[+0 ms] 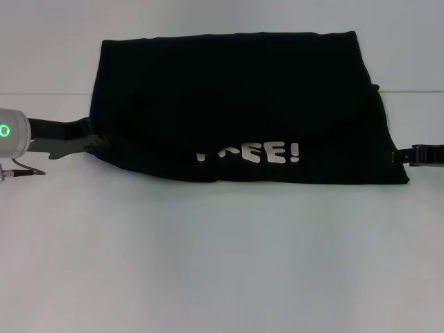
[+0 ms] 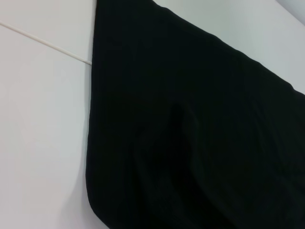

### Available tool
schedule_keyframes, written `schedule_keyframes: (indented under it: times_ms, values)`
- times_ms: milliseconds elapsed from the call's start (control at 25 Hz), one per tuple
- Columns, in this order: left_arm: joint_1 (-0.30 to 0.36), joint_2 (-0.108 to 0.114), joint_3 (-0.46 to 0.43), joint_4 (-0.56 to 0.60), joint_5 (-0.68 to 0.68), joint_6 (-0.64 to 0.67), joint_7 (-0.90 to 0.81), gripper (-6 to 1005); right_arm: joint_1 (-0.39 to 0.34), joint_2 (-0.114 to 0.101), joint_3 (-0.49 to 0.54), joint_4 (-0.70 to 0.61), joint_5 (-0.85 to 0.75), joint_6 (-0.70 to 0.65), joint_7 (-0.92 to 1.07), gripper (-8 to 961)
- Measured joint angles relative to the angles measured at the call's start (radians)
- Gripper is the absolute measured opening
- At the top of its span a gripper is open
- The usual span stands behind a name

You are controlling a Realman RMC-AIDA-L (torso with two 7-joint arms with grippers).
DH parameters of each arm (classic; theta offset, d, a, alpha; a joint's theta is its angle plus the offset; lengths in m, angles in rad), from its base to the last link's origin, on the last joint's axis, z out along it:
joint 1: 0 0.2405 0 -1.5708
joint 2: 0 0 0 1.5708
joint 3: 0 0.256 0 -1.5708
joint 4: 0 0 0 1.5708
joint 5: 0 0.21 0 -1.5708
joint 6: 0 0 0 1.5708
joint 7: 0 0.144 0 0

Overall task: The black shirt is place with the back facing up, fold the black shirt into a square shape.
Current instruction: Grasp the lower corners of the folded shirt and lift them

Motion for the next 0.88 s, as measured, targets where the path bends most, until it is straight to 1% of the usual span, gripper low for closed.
schedule_keyframes:
  times_ms: [120, 280, 640, 880]
  values:
    - [0.000, -0.001, 0.000, -0.001, 0.000, -0.005, 0.000, -1, 0.003, 0.010, 0.000, 0.016, 0.000, 0.028, 0.000, 645]
    - [0.001, -0.001, 0.000, -0.001, -0.006, -0.005, 0.001, -1, 0.003, 0.019, -0.002, 0.022, 0.000, 0.043, 0.003, 645]
    - [0.002, -0.001, 0.000, -0.002, -0.008, -0.009, 0.006, -1, 0.005, 0.030, -0.028, 0.031, 0.001, 0.058, 0.015, 645]
    - [0.002, -0.002, 0.000, -0.001, -0.011, -0.013, 0.005, -1, 0.006, 0.031, -0.051, 0.031, 0.002, 0.060, 0.033, 646]
